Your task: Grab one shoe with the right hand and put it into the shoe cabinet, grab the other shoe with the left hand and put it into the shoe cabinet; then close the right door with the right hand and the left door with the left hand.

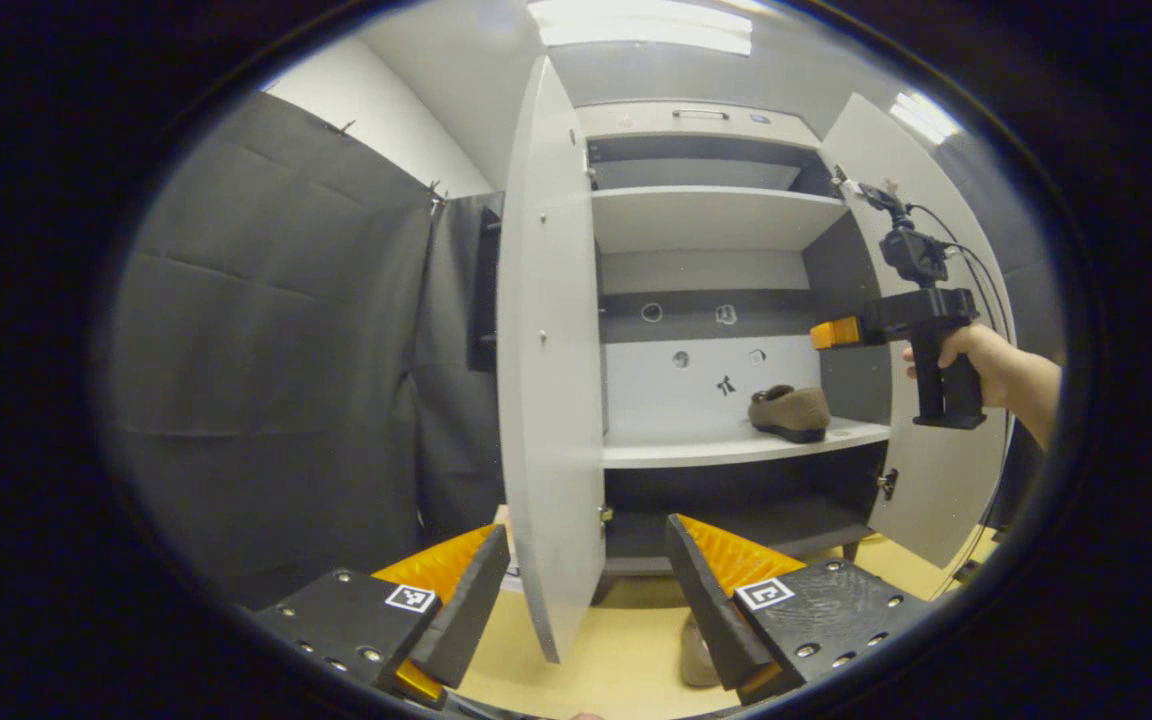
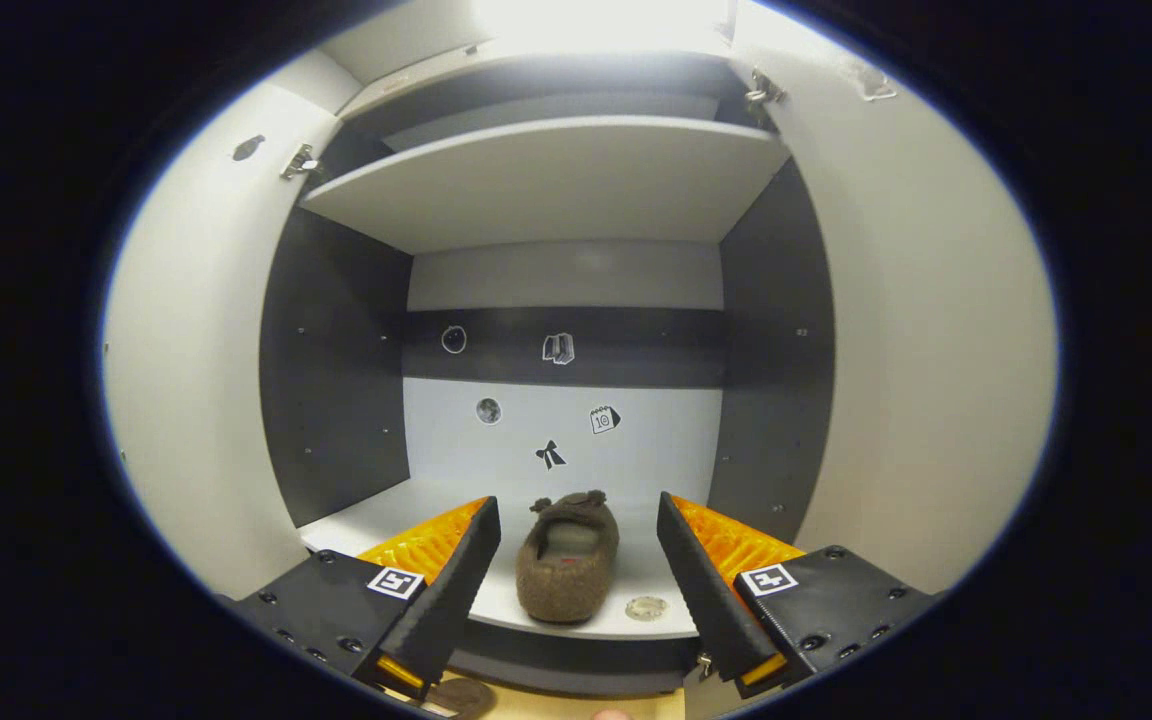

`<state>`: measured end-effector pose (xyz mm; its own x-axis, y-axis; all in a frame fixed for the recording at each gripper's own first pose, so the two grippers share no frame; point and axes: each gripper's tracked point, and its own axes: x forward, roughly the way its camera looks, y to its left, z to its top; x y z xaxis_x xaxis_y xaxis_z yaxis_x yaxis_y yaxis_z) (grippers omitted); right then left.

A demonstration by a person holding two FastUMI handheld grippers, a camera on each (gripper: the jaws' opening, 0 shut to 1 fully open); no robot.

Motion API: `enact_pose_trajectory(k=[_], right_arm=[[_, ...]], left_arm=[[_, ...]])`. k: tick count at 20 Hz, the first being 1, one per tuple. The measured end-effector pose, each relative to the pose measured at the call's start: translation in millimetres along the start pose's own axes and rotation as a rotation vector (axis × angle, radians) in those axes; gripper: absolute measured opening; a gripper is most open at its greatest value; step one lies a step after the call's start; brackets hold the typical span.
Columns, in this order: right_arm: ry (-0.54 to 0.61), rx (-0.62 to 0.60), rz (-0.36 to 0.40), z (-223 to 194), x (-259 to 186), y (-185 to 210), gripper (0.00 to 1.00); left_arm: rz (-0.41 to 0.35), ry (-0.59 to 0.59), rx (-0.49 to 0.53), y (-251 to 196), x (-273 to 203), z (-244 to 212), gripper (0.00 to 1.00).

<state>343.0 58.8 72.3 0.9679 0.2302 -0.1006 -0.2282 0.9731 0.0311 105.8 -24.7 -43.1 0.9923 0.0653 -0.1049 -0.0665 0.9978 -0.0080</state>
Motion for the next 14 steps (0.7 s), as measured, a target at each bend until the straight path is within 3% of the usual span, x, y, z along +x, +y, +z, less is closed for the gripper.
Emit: enact_pose_trajectory(k=[6,9,10,14], right_arm=[[-0.029,-0.002,-0.004,-19,-65,-4,0.99],[-0.025,-0.013,-0.001,-34,-90,-3,0.99],[-0.022,-0.018,-0.002,-39,-98,-3,1.00],[0.002,-0.010,-0.008,-60,-125,-3,1.00]], left_arm=[[-0.158,0.130,-0.044,-43,24,-55,1.00],[-0.205,0.230,-0.057,-56,42,-95,1.00],[-0.217,0.268,-0.061,-61,47,-110,0.93],[-0.255,0.392,-0.070,-75,66,-162,0.92]])
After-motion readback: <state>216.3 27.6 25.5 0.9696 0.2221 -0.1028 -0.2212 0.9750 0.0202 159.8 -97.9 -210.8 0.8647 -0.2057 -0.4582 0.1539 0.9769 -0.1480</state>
